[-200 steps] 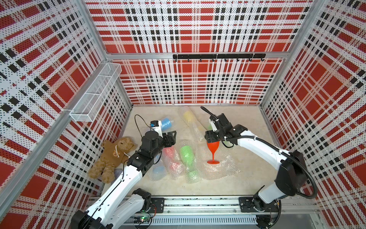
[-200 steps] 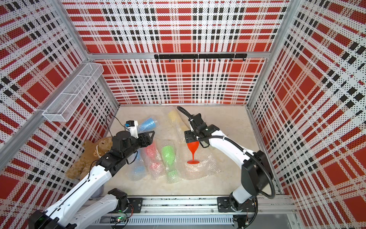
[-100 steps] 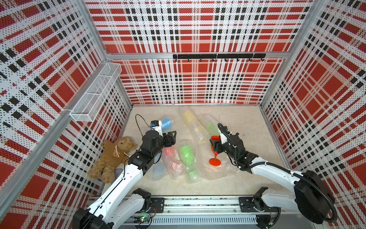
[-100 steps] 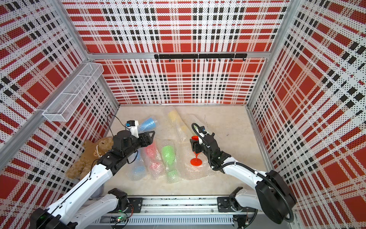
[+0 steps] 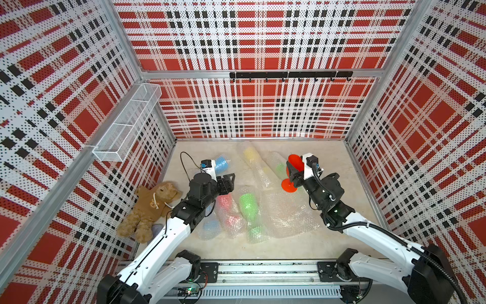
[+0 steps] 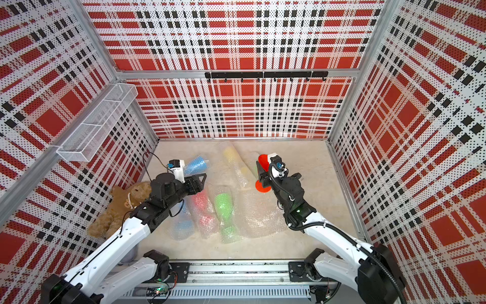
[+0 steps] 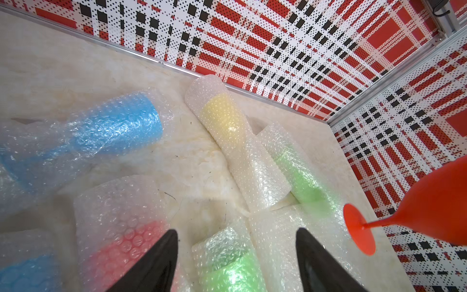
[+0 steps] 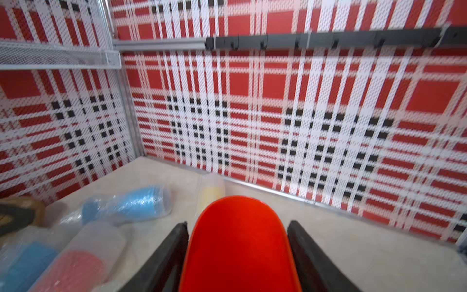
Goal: Unpack wine glasses from bubble wrap
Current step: Pick up the wine glass from the bubble wrap, then place the wine glass at the center of the board.
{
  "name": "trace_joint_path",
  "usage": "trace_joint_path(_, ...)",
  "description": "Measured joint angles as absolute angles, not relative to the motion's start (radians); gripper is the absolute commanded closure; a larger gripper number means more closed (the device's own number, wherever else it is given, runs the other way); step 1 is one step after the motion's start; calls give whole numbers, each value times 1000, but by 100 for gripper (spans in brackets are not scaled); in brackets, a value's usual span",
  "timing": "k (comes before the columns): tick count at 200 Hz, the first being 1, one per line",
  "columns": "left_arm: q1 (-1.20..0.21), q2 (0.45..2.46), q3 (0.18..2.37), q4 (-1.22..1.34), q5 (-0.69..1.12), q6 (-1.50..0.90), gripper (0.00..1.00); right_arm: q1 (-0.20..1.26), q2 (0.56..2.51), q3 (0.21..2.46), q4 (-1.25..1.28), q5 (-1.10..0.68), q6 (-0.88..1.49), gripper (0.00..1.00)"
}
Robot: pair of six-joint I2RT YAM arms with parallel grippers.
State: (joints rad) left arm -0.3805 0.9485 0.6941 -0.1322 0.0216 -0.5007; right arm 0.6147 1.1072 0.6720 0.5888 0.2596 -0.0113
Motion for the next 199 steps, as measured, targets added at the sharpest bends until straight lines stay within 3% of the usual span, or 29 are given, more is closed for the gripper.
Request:
trace_joint_path(57,-357,958,692,-110,41,-501,24,361,1452,841,805,333,-67,43)
trace_joint_path(123,-337,969,679,-88,60,-509,24,252,1832,970,939,286,-47,44)
trace_joint_path(199,-337,968,675,-60,72,-510,24,195,2014,1062,1069,171,23,41)
